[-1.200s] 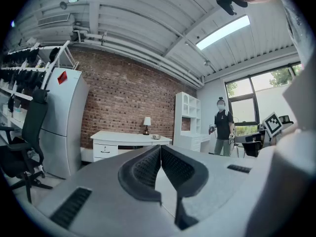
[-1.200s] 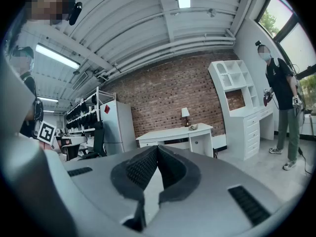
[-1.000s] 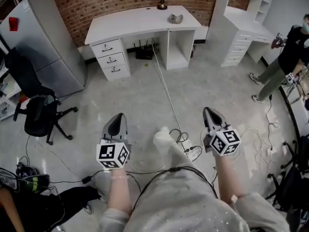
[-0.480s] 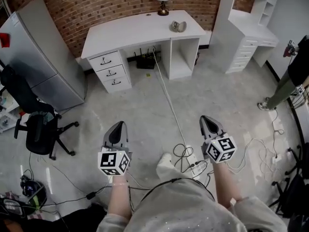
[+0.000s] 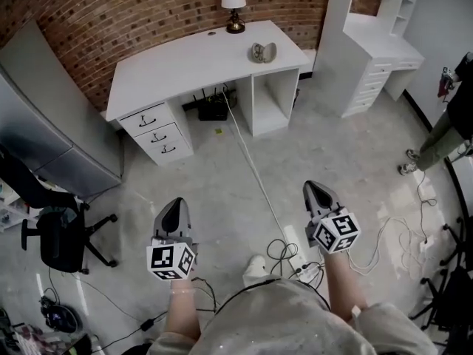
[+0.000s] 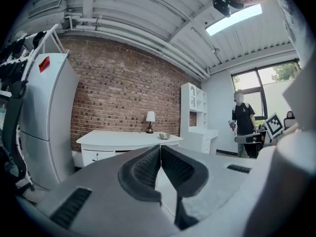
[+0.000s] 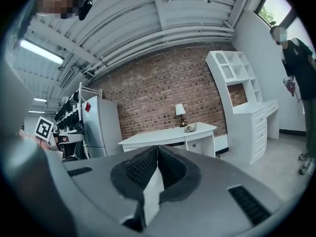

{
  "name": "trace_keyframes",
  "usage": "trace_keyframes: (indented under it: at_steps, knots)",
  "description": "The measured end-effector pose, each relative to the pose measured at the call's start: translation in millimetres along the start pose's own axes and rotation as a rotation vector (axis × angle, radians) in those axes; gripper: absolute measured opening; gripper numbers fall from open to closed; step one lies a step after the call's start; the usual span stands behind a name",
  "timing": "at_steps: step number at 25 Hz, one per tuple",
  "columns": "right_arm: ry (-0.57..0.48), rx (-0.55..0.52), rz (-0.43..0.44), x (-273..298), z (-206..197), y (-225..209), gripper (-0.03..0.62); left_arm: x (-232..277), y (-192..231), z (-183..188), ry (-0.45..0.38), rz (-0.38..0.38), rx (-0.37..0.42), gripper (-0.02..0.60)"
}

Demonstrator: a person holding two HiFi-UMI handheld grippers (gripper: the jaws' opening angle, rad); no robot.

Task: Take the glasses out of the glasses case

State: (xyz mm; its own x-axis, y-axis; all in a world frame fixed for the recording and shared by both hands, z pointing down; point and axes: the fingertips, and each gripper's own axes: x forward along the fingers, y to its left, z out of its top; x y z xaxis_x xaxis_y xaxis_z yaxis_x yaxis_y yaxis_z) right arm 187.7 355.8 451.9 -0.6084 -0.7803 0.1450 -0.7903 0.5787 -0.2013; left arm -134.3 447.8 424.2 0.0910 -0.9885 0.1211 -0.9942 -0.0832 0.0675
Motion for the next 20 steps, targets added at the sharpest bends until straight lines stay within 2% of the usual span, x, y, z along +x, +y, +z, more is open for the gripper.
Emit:
trace_keyframes:
  at_steps: [4,6,8,12,20]
  knots:
    - [0.002,0.014,-0.015,22,1,-19,0.009,41,6,-4,0.018,-0.02,-0.009,0.006]
    - [0.011,0.027,-0.017,30,1,-31,0.059,60,5,1,0.011,-0.03,-0.004,0.006]
    - [0.013,0.047,-0.019,38,2,-40,0.083,75,4,7,0.003,-0.038,-0.002,0.006]
    - [0.012,0.073,-0.017,51,4,-50,0.127,94,4,9,0.002,-0.048,-0.002,0.006]
    - [-0.002,0.093,-0.008,70,13,-56,0.153,117,16,16,-0.002,-0.044,0.006,0.006]
